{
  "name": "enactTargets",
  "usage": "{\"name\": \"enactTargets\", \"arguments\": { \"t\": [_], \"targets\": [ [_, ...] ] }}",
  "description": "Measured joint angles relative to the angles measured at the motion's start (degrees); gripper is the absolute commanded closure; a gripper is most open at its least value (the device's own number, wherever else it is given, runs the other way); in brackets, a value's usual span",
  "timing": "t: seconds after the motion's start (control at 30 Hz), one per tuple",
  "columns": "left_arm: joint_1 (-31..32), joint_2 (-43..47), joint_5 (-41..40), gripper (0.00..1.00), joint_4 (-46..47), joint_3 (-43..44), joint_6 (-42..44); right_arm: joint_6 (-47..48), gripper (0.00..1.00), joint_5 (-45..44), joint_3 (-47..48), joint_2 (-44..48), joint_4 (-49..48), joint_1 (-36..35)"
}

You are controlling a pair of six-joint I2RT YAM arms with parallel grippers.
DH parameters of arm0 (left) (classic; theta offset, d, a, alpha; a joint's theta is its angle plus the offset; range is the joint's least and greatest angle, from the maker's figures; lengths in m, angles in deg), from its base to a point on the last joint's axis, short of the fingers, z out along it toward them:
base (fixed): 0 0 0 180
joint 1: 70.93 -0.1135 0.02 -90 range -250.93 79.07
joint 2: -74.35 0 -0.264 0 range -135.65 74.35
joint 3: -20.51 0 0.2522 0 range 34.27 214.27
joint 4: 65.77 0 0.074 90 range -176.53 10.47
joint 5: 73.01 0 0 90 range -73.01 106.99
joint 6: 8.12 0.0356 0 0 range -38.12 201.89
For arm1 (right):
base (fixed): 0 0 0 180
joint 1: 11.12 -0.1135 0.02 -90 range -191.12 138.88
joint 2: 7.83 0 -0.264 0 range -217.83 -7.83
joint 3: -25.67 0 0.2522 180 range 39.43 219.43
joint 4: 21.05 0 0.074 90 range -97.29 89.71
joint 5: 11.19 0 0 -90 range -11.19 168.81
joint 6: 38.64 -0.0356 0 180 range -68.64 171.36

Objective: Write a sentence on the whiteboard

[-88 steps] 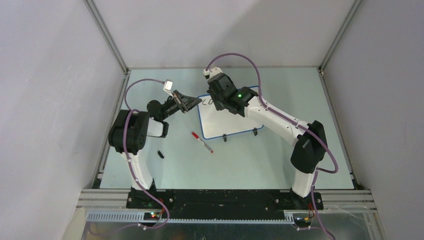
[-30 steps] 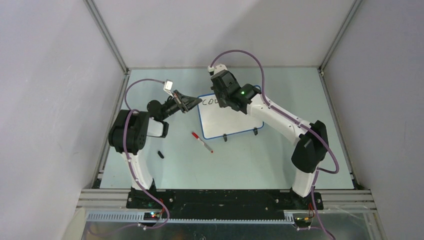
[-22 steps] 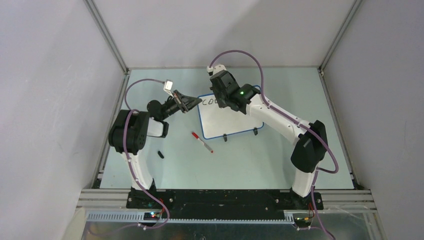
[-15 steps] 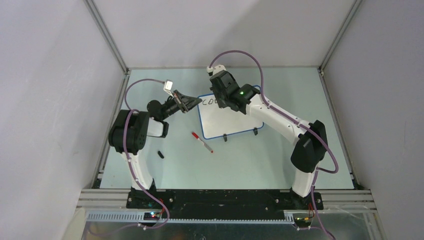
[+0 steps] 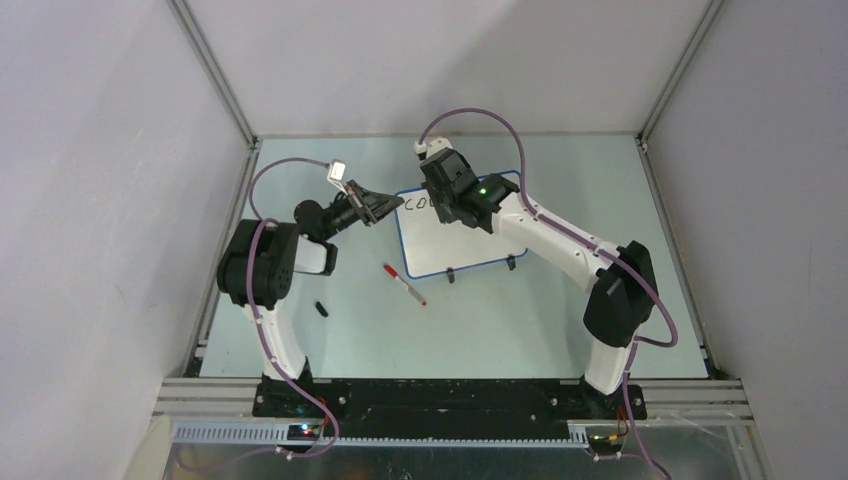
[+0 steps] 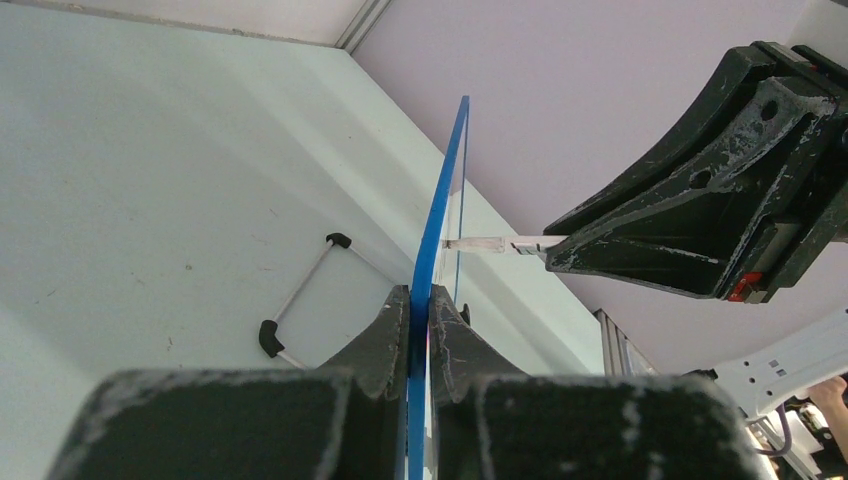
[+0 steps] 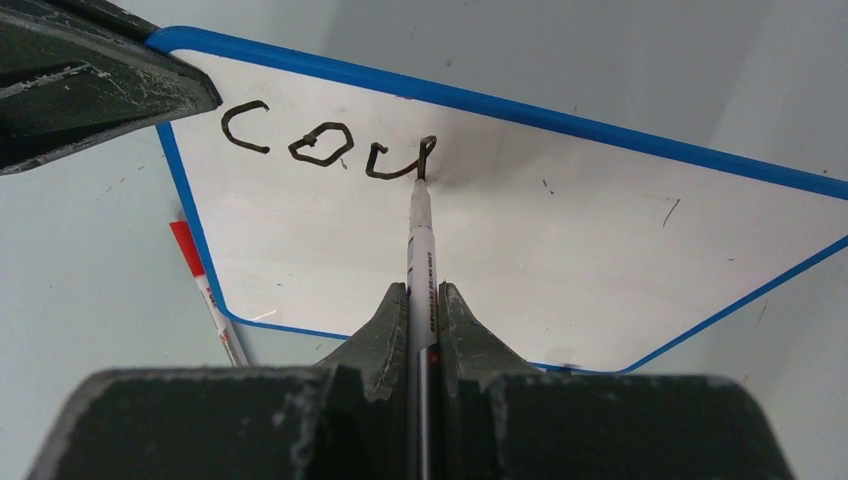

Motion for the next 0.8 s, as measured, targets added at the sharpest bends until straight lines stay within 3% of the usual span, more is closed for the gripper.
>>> {"name": "enactTargets", "arguments": {
  "t": [0.37,0.6,0.8],
  "targets": [
    [0.00,0.00,0.09,0.95,0.44,0.00,0.00,0.04,1.00,0.22,-1.70,1.62,-0.79,0.00],
    [0.00,0.00,0.04,0.83,0.44,0.00,-0.02,0.33,1.00,1.07,-9.11,8.24,-5.97,0.00],
    [0.00,0.00,-0.02,0.81,0.44,-0.13,0.00,0.55,1.00,0.85,-11.23,10.43,-10.43,0.26]
  ]
}}
